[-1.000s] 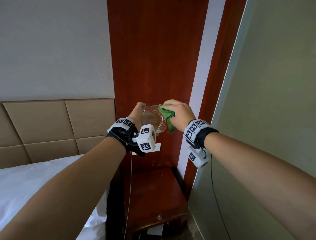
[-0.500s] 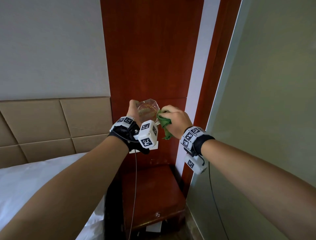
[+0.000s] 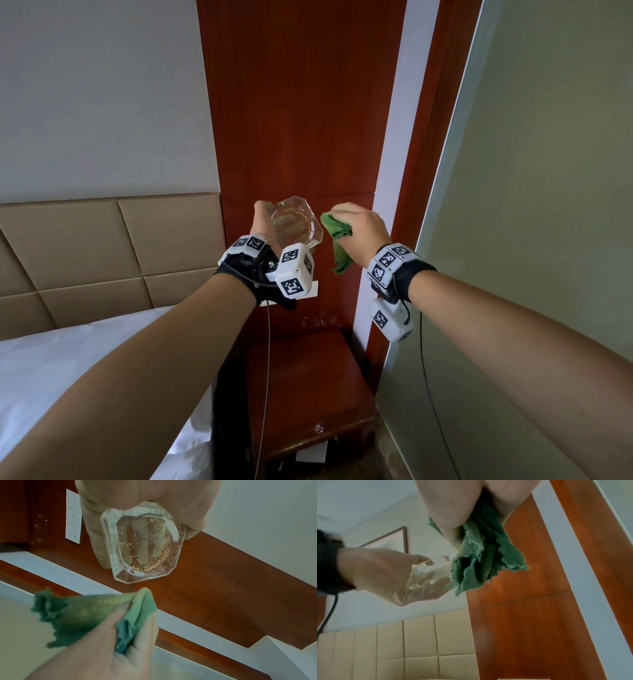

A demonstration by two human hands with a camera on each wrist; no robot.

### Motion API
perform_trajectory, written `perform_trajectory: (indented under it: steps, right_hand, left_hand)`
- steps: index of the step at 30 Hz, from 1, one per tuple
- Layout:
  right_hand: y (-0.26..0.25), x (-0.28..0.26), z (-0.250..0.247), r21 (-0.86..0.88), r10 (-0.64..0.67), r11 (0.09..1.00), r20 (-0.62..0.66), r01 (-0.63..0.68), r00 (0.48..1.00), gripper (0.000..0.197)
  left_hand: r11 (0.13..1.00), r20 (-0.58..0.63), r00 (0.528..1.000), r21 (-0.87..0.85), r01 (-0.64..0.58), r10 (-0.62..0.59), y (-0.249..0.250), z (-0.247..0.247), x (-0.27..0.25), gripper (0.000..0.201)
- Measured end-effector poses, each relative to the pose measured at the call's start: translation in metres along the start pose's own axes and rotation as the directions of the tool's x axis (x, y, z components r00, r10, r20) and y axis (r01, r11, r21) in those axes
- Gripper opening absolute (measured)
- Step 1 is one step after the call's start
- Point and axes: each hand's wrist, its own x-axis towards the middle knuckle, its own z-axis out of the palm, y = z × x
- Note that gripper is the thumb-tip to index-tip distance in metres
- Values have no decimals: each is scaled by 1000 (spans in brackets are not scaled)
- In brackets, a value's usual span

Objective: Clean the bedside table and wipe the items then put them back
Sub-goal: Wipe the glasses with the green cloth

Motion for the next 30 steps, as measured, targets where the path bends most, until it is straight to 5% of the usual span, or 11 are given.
perform_trajectory:
  steps: [5, 8, 12, 16, 21, 27, 30]
  right_hand:
    - [-5, -9, 14, -32, -65, 997, 122, 69, 990, 39]
    - [-3, -8, 13, 47, -69, 997, 189, 61, 980, 28]
    - [2, 0, 11, 97, 233, 967, 40, -236, 972, 15]
    - [9, 6, 18, 233, 511, 822, 99, -519, 854, 15]
    - [3, 10, 27, 474, 547, 629, 293, -616, 784, 17]
    - [5, 13, 26, 472, 537, 578, 394, -665, 746, 23]
    - [3, 15, 22, 430, 552, 610, 372, -665, 746, 26]
  left_hand:
    - [1000, -54, 998, 28, -10, 12, 1, -1, 2, 47]
    - [999, -77, 997, -32, 3, -5, 2, -8, 6, 49]
    - [989, 2, 999, -139, 46, -46, 0, -13, 8, 41]
    - [971, 76, 992, -210, 119, -105, -4, -10, 2, 47]
    - [991, 13, 996, -101, 86, -85, -8, -16, 13, 55]
    - [987, 68, 992, -113, 113, -106, -16, -23, 18, 65]
    - [991, 75, 990, -46, 123, -119, -15, -23, 18, 53]
